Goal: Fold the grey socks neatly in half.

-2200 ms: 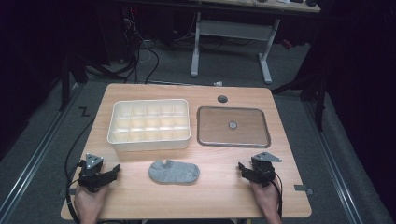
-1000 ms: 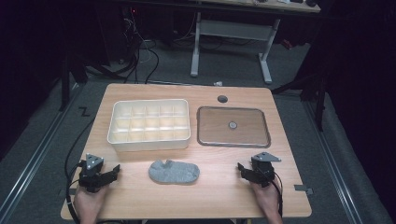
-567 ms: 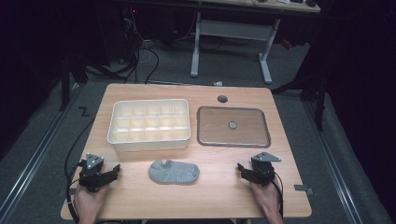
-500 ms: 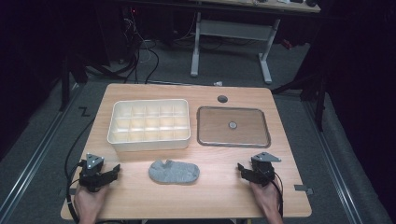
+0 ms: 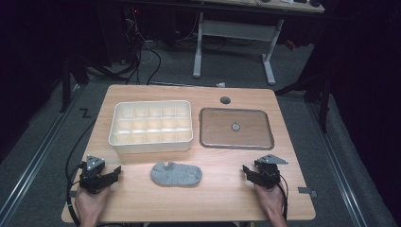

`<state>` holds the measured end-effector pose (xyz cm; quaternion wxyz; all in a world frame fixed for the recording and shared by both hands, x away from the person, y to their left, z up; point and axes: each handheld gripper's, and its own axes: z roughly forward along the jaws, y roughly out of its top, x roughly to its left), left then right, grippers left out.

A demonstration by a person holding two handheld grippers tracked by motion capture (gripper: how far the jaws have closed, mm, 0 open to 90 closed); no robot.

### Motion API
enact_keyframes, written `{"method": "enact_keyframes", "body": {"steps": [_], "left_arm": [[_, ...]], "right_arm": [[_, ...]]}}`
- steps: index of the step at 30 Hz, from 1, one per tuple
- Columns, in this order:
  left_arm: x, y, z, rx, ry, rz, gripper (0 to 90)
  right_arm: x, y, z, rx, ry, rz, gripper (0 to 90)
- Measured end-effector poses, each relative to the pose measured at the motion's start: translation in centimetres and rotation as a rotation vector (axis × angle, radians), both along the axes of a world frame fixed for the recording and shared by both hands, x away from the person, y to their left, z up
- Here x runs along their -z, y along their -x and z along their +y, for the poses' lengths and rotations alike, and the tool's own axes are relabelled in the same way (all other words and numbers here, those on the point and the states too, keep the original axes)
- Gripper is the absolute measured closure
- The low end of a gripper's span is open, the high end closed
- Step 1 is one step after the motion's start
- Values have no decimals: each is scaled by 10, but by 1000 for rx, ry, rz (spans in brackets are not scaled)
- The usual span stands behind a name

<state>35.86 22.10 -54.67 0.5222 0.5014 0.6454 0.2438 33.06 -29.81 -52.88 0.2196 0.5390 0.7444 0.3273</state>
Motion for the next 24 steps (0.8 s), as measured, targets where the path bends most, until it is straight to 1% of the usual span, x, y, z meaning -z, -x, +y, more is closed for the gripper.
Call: {"method": "enact_keyframes", "body": {"steps": [1, 2, 3, 5, 7, 8, 10, 13, 14, 15, 17, 20, 21, 22, 23, 24], "left_arm": [[0, 0, 0, 5, -5, 1, 340], [0, 1, 0, 5, 0, 0, 343], [-2, 1, 0, 6, 19, -4, 348], [-3, 2, 0, 6, 27, -5, 351], [-3, 2, -1, 5, 32, -9, 351], [-4, 2, -1, 4, 37, -9, 351], [-4, 3, -2, 11, 36, -8, 350], [-5, 5, -5, 19, 43, -9, 349], [-5, 5, -6, 24, 45, -9, 347], [-7, 6, -7, 28, 56, -8, 347], [-7, 7, -8, 33, 59, -7, 347], [-11, 10, -16, 66, 72, -6, 344], [-12, 11, -18, 75, 70, -5, 344], [-12, 11, -18, 75, 70, -5, 344], [-15, 13, -23, 94, 78, -1, 343], [-17, 14, -25, 101, 89, 0, 342]], "right_arm": [[0, 0, 0, -2, -2, 0, 438], [0, 0, 0, -3, -1, 0, 441], [-1, 1, 0, 0, -6, -2, 445], [-2, 2, 0, -4, -12, -10, 454], [-2, 2, 0, -4, -15, -10, 457], [-3, 3, 0, -5, -26, -13, 464], [-5, 4, 0, -5, -33, -14, 464], [-5, 5, 1, 1, -36, -27, 462], [-6, 6, 2, 2, -42, -34, 462], [-8, 7, 2, 1, -49, -41, 467], [-10, 8, 3, -2, -60, -46, 476], [-12, 10, 5, -14, -70, -52, 486], [-13, 10, 7, -22, -75, -53, 489], [-14, 11, 7, -29, -78, -54, 494], [-15, 11, 9, -33, -82, -52, 498], [-15, 11, 11, -39, -86, -46, 500]]}}
